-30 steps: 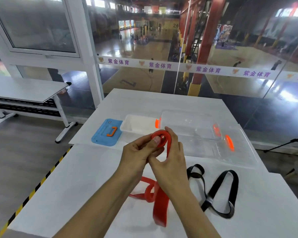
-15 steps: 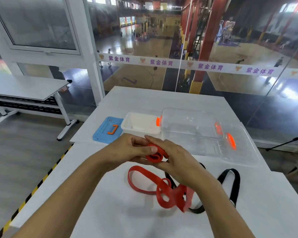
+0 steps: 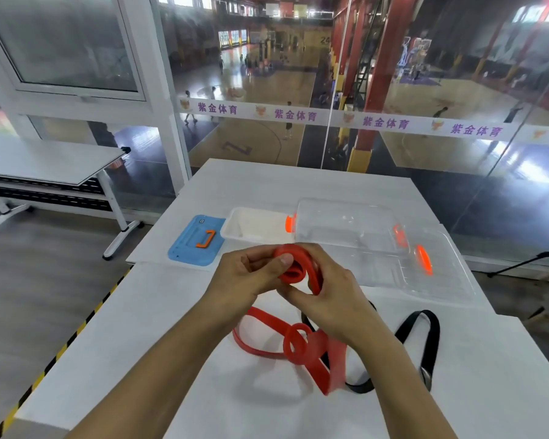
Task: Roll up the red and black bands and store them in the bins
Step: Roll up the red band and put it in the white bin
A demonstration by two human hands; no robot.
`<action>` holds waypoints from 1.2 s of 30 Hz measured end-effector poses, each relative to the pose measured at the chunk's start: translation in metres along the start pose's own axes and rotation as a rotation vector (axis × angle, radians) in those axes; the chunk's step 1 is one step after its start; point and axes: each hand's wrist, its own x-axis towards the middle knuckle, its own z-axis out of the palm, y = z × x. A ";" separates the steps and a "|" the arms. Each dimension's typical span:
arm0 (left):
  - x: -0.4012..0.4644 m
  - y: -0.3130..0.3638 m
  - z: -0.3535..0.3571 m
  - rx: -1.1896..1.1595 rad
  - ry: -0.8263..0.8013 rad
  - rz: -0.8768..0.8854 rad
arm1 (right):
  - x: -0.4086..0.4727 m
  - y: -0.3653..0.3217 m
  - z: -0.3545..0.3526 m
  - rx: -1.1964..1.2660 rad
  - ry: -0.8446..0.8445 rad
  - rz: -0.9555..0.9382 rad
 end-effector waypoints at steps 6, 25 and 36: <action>0.003 -0.006 0.013 -0.149 0.189 -0.006 | -0.011 -0.004 0.029 0.140 0.112 0.051; -0.012 -0.020 -0.015 0.139 -0.119 -0.284 | -0.005 0.010 0.012 -0.080 -0.236 0.070; -0.010 -0.014 -0.020 0.373 -0.188 -0.134 | -0.004 0.006 0.003 -0.210 -0.344 -0.007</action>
